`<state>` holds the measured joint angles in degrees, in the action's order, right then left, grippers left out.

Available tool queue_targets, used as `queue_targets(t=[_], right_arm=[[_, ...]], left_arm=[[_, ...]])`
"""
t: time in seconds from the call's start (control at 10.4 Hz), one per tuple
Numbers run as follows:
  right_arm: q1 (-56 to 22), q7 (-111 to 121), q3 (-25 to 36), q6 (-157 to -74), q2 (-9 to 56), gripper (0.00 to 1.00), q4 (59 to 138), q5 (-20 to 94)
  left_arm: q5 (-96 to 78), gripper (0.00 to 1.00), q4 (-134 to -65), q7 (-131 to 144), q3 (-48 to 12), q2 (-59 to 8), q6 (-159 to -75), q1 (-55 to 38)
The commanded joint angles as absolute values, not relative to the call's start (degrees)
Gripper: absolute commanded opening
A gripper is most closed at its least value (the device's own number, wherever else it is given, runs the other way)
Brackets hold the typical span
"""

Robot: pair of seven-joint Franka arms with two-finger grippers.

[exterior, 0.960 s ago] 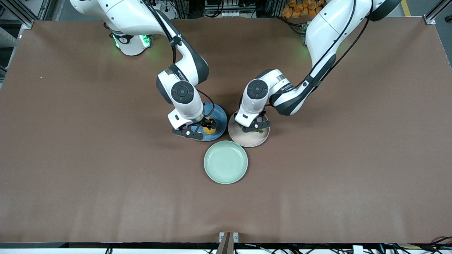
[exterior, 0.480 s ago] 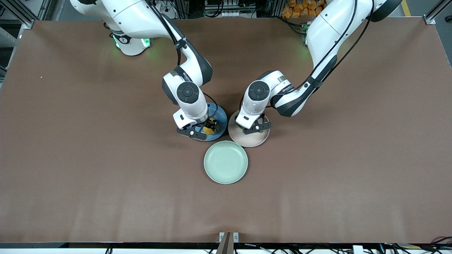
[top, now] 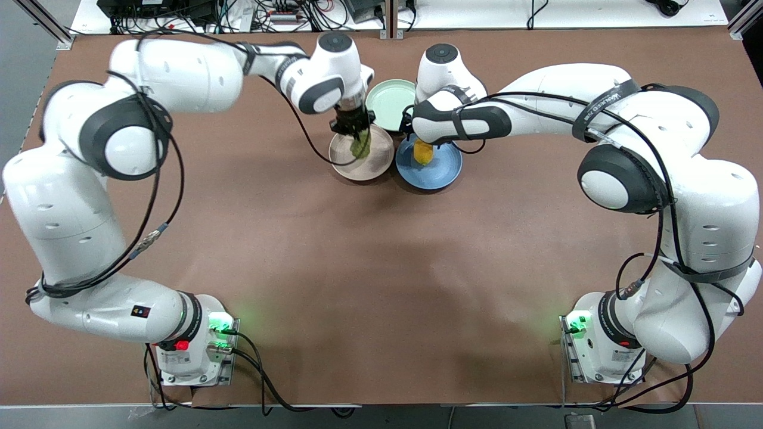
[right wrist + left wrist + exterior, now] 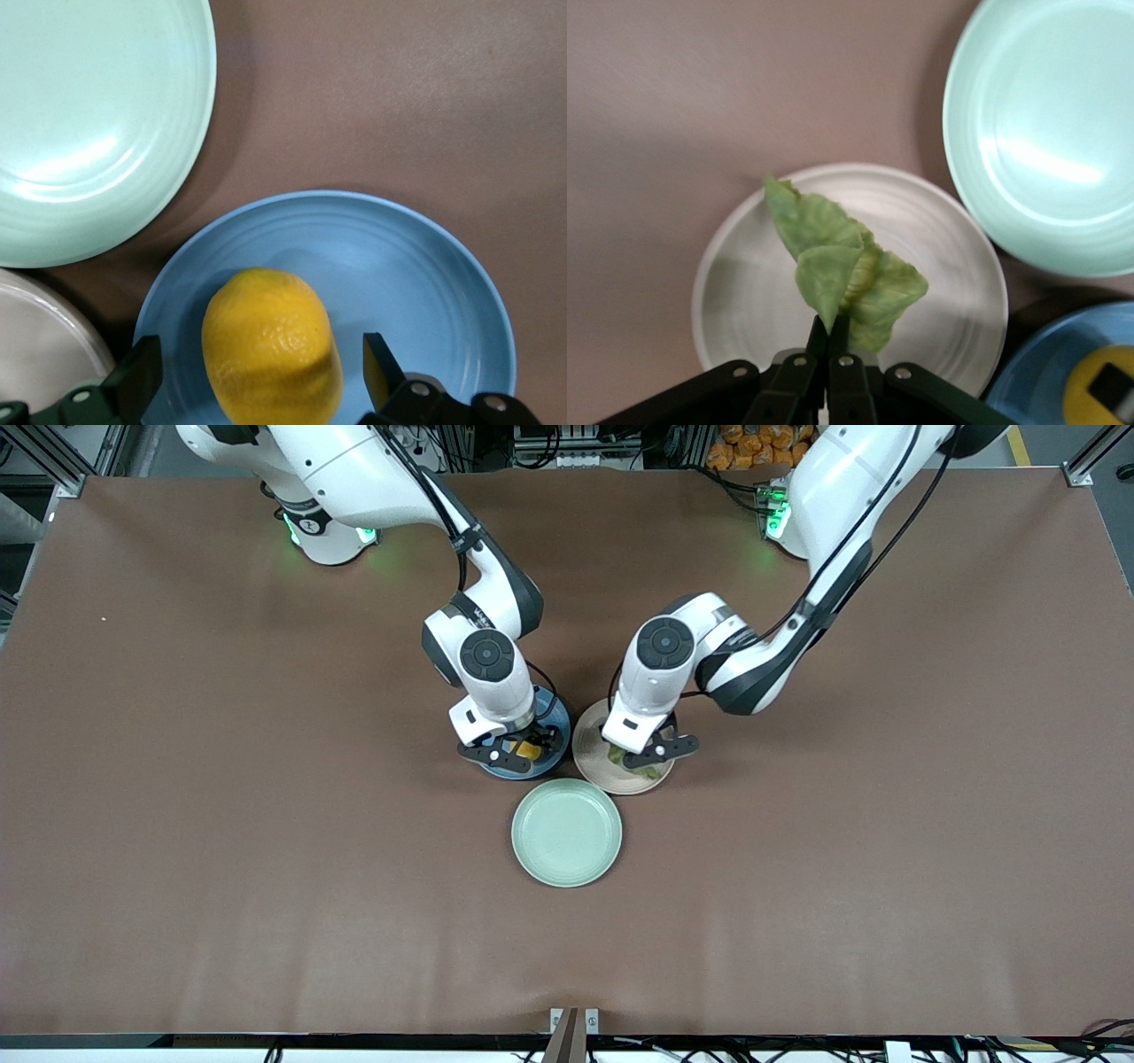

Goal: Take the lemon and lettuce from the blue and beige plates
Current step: 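Lift the lettuce off the beige plate while the right gripper lifts the lemon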

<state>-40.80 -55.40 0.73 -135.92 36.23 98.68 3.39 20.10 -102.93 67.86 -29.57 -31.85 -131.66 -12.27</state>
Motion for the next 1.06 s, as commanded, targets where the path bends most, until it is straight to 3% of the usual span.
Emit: queue_targets(t=[0.0, 0.1, 0.19, 0.29, 0.38, 0.67, 0.96], right_arm=[[-41.4, -56.3, 1.1, -136.1, 37.0, 1.0, 98.1, 4.0], [-41.7, -56.3, 1.2, -136.2, 37.1, 1.0, 98.3, 3.6], [-42.4, -56.3, 1.2, -136.3, 37.1, 0.63, 98.6, 3.1], [-42.5, -56.3, 1.3, -136.4, 37.1, 0.17, 98.6, 3.0], [-42.5, -56.3, 1.3, -136.4, 37.1, 0.03, 98.6, 3.0], [-42.3, -56.1, 1.4, -136.1, 36.3, 0.0, 98.4, 2.9], [-39.5, -52.1, 1.6, -130.6, 31.0, 0.0, 98.4, 2.5]], left_arm=[[19.8, 0.0, -104.3, 69.3, -30.0, -25.5, -128.5, -9.2], [19.8, 0.0, -104.2, 69.0, -30.1, -24.5, -128.4, -7.7], [19.7, 0.0, -104.3, 67.3, -30.1, -24.3, -128.4, -5.2], [19.1, 0.0, -104.4, 63.7, -31.0, -24.1, -128.4, -2.6], [19.1, 0.0, -104.7, 59.5, -31.2, -23.9, -127.6, 0.3], [19.0, 0.0, -105.5, 48.0, -31.2, -24.1, -124.1, 6.5], [19.0, 0.0, -106.3, 36.6, -31.1, -25.2, -124.0, 13.3]])
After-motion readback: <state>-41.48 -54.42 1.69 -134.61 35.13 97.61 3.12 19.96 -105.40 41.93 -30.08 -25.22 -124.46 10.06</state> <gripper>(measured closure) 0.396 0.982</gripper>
